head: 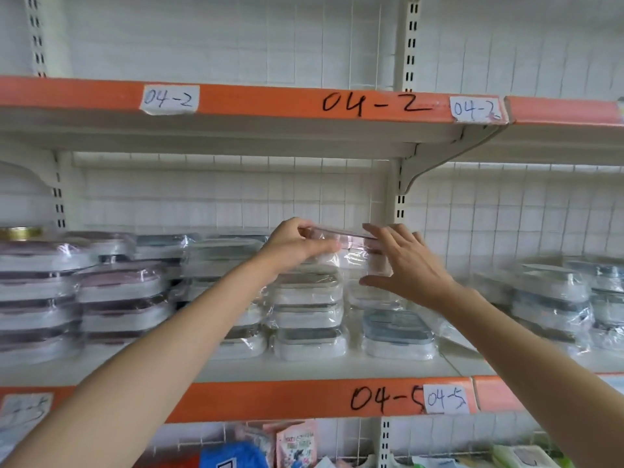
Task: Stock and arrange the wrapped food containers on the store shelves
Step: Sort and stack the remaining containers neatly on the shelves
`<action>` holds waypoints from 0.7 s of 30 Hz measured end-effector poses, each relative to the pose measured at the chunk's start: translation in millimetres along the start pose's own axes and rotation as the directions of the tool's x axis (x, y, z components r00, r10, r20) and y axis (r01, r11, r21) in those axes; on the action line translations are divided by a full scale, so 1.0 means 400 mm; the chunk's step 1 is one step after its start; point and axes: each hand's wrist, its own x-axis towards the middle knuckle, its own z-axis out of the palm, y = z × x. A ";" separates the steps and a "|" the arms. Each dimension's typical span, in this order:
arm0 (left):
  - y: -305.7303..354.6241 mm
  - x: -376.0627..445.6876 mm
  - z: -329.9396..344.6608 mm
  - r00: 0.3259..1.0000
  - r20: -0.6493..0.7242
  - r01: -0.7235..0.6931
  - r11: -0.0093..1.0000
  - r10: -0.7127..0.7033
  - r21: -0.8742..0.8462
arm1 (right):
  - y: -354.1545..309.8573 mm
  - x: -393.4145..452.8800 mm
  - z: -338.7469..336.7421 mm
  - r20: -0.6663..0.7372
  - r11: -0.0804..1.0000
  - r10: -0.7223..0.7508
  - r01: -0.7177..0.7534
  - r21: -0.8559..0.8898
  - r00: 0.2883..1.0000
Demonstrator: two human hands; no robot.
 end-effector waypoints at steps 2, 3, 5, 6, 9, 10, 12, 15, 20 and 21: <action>-0.007 -0.023 -0.074 0.999 -0.045 -0.021 1.000 0.021 -0.009 | -0.011 0.020 0.018 0.051 0.999 0.031 -0.033 0.033 0.998; -0.012 -0.038 -0.116 0.997 -0.073 -0.029 0.999 0.028 -0.014 | -0.017 0.032 0.026 0.073 0.998 0.042 -0.045 0.041 0.996; -0.032 -0.075 -0.205 0.986 -0.165 -0.036 0.999 0.034 -0.007 | -0.037 0.060 0.038 0.100 0.997 0.044 -0.050 0.061 0.994; -0.047 -0.095 -0.251 0.976 -0.216 -0.034 0.999 0.033 -0.002 | -0.051 0.075 0.043 0.100 0.995 0.048 -0.056 0.080 0.994; -0.102 -0.153 -0.389 0.940 -0.341 0.014 1.000 -0.008 0.015 | -0.100 0.121 0.063 0.061 0.984 0.080 -0.089 0.152 0.995; -0.120 -0.171 -0.433 0.926 -0.375 0.036 0.999 -0.031 0.007 | -0.117 0.136 0.070 0.055 0.980 0.091 -0.099 0.171 0.994; -0.156 -0.196 -0.507 0.894 -0.444 0.076 0.997 -0.063 0.011 | -0.150 0.162 0.085 0.074 0.975 0.108 -0.120 0.189 0.991; -0.215 -0.202 -0.579 0.842 -0.530 0.167 0.982 -0.096 0.086 | -0.195 0.189 0.110 0.108 0.977 0.123 -0.139 0.162 0.987; -0.295 -0.183 -0.619 0.882 -0.453 0.335 0.850 -0.131 0.406 | -0.244 0.204 0.139 0.130 0.979 0.119 -0.138 0.152 0.984; -0.305 -0.182 -0.619 0.884 -0.458 0.341 0.804 -0.097 0.488 | -0.248 0.204 0.141 0.141 0.980 0.113 -0.134 0.149 0.984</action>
